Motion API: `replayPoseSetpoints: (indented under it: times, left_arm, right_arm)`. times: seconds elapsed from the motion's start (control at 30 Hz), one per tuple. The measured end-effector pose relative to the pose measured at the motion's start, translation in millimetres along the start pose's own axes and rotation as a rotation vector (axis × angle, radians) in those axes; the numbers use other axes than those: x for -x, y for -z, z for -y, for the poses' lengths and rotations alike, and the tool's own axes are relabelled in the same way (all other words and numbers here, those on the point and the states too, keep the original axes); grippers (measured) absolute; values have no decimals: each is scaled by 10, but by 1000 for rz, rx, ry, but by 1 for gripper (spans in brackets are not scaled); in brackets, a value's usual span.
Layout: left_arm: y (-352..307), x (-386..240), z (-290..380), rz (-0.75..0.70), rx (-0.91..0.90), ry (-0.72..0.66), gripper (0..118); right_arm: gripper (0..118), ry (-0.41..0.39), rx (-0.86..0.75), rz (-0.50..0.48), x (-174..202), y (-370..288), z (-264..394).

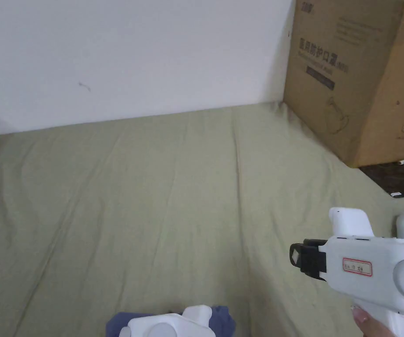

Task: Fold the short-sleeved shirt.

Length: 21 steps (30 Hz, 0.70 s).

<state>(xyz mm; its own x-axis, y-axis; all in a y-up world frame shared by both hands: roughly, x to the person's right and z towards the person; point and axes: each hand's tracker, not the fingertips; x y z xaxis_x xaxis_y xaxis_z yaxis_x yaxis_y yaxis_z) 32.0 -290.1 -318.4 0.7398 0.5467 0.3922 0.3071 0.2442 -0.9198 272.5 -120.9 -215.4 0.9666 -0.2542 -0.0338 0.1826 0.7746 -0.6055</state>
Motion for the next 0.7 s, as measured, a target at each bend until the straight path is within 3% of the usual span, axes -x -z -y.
replayPoseSetpoints:
  times: [0.07, 0.1, 0.2, 0.23, 0.33, 0.37, 0.5, 0.7]
  left_arm:
    - [-1, 38, -17, 19, -10, -41, 1]
    - [-26, 31, -12, 18, -15, -40, 2]
    - [-369, -26, 63, 58, -80, -6, 2]
    - [-568, -28, 95, 83, -141, -11, 2]
    - [-1310, 89, 193, 189, -369, -58, 2]
    - [-1568, 142, 242, 200, -444, -66, 2]
    - [-2451, 406, 497, 63, -691, -94, 2]
    - [-2959, 965, 935, -68, -774, -255, 2]
  right_arm:
    - [0, 23, -12, -12, 114, -186, 231]
    - [0, 64, 28, -41, -111, 0, -2]
    - [0, 99, 5, -81, -18, -206, 154]
    - [0, 122, 16, -84, -163, -114, -46]
    - [0, 96, -5, -80, -3, -289, 7]
    - [0, 100, 10, -75, -119, -156, -141]
    - [0, 88, 39, -92, 24, -58, -188]
    - [0, 1, 181, -243, 674, 379, -75]
